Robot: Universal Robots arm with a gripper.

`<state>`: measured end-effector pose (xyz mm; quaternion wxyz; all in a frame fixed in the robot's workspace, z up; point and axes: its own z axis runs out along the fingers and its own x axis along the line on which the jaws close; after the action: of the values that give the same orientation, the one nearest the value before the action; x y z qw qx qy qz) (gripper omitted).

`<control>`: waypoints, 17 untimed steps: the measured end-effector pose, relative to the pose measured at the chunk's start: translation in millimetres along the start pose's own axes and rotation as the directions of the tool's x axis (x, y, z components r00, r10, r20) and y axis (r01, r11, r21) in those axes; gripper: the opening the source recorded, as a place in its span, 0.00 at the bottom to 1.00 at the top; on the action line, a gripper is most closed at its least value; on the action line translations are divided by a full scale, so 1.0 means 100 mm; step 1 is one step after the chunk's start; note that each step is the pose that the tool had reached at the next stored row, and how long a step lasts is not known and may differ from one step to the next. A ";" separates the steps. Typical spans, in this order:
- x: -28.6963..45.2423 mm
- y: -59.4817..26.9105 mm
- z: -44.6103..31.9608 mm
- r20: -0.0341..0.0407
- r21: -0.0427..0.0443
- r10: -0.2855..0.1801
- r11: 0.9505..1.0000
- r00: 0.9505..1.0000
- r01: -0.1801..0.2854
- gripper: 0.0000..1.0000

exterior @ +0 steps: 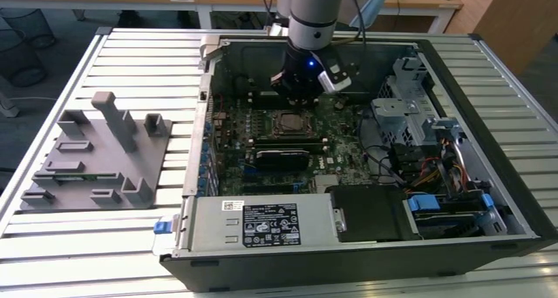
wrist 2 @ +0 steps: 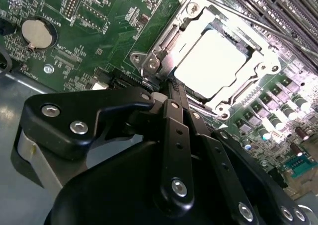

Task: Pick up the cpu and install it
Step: 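Install the first cpu locking lever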

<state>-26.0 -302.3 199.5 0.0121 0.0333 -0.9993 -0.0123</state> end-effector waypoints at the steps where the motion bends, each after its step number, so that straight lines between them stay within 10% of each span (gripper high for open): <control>1: -0.003 0.000 0.007 0.000 0.003 0.000 1.000 1.000 0.000 0.11; 11: -0.028 -0.004 0.040 -0.006 0.011 0.000 1.000 1.000 0.000 0.11; 17: -0.032 -0.012 0.033 -0.005 -0.028 -0.001 1.000 1.000 0.001 0.11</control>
<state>-22.8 -303.2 196.2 0.0149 0.0334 -0.9990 -0.0261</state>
